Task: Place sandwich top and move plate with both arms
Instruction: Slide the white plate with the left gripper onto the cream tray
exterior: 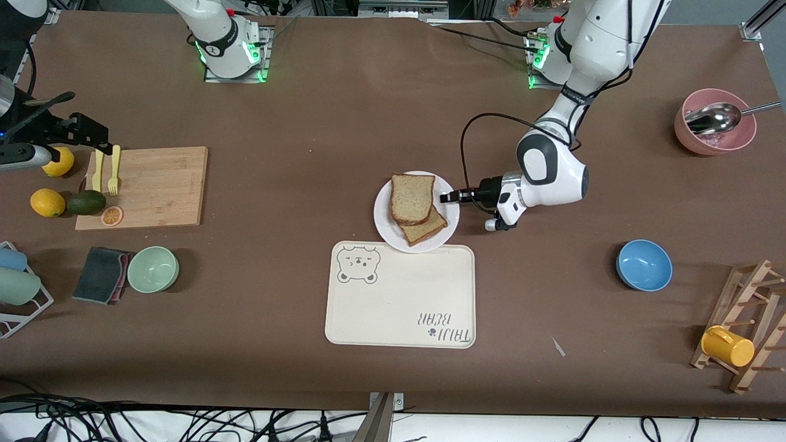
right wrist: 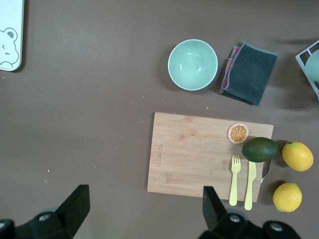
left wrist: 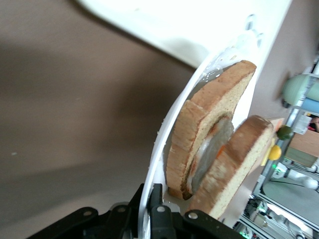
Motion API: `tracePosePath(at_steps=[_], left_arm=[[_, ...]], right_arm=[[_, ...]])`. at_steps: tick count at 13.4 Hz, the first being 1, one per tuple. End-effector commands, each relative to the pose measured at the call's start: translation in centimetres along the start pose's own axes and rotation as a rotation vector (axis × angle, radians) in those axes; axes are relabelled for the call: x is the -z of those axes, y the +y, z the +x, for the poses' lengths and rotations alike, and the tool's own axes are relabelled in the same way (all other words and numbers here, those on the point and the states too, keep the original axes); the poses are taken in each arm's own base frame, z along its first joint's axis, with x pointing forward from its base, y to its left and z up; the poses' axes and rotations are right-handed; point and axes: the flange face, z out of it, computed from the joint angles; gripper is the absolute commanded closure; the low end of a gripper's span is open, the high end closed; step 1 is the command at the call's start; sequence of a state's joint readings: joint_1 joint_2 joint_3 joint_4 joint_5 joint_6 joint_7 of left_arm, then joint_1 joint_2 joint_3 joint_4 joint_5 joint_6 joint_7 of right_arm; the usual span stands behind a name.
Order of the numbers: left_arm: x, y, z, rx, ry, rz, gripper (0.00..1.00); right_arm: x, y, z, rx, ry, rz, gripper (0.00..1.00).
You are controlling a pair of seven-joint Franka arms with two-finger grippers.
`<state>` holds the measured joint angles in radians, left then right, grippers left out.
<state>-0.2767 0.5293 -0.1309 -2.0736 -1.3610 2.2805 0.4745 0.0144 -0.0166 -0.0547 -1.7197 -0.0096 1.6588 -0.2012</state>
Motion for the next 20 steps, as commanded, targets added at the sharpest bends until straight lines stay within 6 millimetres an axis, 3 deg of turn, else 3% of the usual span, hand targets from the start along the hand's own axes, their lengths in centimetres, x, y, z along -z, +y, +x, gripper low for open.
tracePosePath(at_steps=[1, 5, 9, 12, 14, 20], left_arm=[[1.9, 2.7, 0.6, -0.003, 0.011, -0.075, 1.00], [3.4, 6.7, 3.9, 0.067, 0.056, -0.127, 1.00], [1.6, 7.0, 7.7, 0.109, 0.067, -0.150, 1.00], [0.9, 7.2, 8.3, 0.115, 0.071, -0.161, 1.00], [1.0, 6.6, 10.2, 0.121, 0.093, -0.170, 1.00], [-1.7, 7.2, 13.5, 0.115, 0.135, -0.214, 1.00]], right_arm=[[0.5, 0.0, 0.0, 0.009, -0.007, 0.003, 0.00], [0.5, -0.3, 0.0, 0.011, -0.009, 0.003, 0.00], [0.6, -0.3, 0.0, 0.011, -0.006, 0.001, 0.00], [0.6, -0.3, 0.1, 0.011, -0.007, -0.001, 0.00], [0.6, -0.3, 0.0, 0.012, -0.008, 0.001, 0.00], [0.6, -0.2, 0.1, 0.014, -0.006, 0.001, 0.00]])
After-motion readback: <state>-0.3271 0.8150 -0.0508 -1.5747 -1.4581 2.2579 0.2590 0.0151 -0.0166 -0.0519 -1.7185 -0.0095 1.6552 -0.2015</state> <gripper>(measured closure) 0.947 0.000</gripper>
